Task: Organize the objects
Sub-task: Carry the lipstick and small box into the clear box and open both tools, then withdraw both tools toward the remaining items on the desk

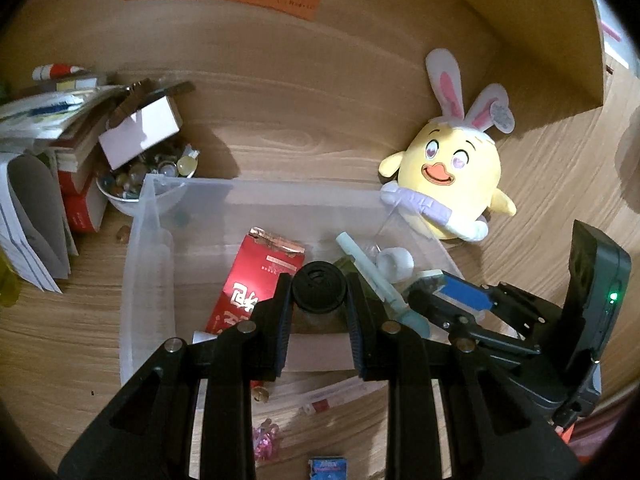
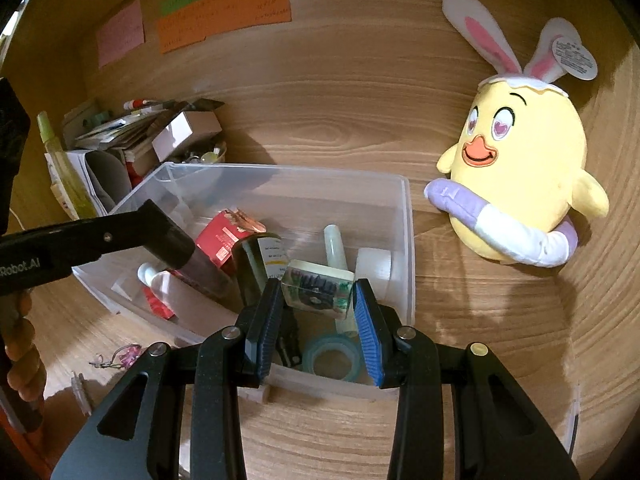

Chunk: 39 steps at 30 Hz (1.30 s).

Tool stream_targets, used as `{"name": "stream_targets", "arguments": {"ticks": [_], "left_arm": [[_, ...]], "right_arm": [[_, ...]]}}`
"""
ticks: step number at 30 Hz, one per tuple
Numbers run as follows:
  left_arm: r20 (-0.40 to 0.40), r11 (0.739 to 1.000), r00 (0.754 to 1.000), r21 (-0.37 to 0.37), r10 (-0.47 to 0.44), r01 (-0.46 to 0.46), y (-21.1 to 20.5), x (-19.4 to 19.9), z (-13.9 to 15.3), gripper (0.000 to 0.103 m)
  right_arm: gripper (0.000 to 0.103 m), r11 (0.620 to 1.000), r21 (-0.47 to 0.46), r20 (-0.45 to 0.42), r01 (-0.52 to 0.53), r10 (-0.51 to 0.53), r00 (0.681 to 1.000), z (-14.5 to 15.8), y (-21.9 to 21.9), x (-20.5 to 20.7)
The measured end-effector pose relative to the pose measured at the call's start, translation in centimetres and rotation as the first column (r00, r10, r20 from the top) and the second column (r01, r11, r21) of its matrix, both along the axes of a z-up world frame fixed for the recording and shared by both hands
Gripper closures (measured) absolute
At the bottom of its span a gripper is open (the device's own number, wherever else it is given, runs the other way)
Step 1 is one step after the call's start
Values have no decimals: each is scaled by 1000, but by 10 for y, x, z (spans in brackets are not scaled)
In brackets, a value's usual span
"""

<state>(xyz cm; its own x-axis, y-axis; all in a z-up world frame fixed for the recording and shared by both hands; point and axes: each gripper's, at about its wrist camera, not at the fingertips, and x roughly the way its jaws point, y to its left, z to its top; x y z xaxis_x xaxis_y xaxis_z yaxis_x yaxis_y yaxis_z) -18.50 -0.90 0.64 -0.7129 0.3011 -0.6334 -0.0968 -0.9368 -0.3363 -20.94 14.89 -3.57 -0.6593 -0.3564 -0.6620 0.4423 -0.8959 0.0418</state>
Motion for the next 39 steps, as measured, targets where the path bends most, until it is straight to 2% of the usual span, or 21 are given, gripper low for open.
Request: {"name": "stream_targets", "arguments": {"ticks": [3,6,7,9,13,15,20,24,29,39], "left_arm": [[18,1000,1000,-1,4,-4,0,-2,-5,78],[32,999,999,-35,26,-25,-1,-2,-7,76],[34,999,999,-39,28,-26,-1,-2,-7,74],[32,998,999,-50,40,-38,-2,1,-7,60],[2,995,998,-79,64,-64,-4,9,-1,51],[-16,992,997,-98,76,-77,-5,15,5,44],[-53,984,994,-146,92,-99,-5,33,14,32],[-65,978,993,-177,102,-112,-8,48,16,22],[-60,975,993,-190,105,-115,-15,69,14,16],[-1,972,995,-214,104,-102,-24,118,-5,15]], "right_arm": [[70,1000,9,-2,0,0,1000,-1,-2,-1],[70,1000,24,-11,3,-3,1000,-1,-3,0],[69,1000,24,-11,1,-1,1000,-1,-3,0],[67,1000,21,-9,-3,3,1000,-1,-3,0],[61,1000,21,-18,2,-2,1000,2,-1,2],[60,1000,19,-22,4,-4,1000,3,-1,4],[47,1000,13,-39,10,-10,999,8,1,13],[44,1000,5,-47,15,-14,999,12,3,21],[38,1000,-7,-40,18,-18,999,14,9,35],[35,999,-34,5,-8,8,1000,6,17,74]]}}
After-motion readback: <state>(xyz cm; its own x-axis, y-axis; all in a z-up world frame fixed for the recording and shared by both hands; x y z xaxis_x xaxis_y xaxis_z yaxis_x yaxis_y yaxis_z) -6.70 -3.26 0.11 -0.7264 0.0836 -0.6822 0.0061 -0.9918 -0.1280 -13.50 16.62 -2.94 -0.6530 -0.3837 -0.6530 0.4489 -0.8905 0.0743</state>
